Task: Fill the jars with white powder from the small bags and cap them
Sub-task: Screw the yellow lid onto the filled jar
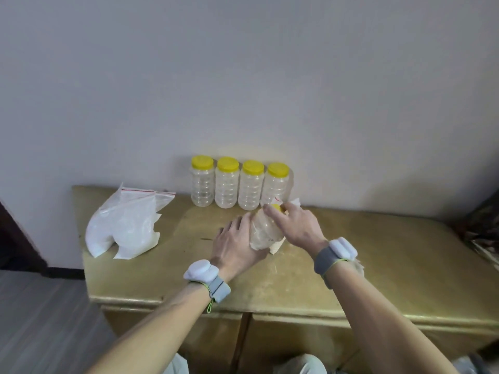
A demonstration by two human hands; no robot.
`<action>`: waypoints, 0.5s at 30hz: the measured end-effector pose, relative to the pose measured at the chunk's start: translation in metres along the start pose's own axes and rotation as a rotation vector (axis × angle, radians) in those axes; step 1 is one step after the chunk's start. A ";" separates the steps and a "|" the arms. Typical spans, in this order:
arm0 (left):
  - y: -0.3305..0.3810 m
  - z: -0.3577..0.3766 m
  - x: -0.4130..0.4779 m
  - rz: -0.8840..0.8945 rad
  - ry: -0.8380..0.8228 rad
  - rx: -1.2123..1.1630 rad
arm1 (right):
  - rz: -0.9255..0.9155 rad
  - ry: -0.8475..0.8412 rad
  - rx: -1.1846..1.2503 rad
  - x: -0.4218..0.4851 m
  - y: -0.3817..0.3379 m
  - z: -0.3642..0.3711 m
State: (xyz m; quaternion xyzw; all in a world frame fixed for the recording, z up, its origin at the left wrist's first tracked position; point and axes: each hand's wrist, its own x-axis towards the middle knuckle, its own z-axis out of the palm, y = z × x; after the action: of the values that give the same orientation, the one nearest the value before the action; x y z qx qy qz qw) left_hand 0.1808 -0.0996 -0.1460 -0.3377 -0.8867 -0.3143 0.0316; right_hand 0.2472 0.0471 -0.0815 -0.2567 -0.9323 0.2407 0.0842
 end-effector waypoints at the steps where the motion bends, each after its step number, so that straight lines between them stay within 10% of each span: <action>1: 0.006 -0.007 0.009 0.009 -0.027 -0.096 | 0.023 0.056 0.044 0.004 -0.002 -0.015; 7: 0.019 -0.035 0.049 0.088 -0.295 -0.105 | 0.017 0.232 0.010 0.024 0.000 -0.097; 15: 0.051 -0.053 0.129 0.164 -0.200 0.030 | 0.056 0.500 -0.037 0.064 0.014 -0.139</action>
State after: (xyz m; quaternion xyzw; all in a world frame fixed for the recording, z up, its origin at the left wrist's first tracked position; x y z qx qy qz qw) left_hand 0.1041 -0.0265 -0.0413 -0.4383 -0.8594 -0.2620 -0.0264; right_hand 0.2371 0.1471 0.0343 -0.3353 -0.8793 0.1545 0.3008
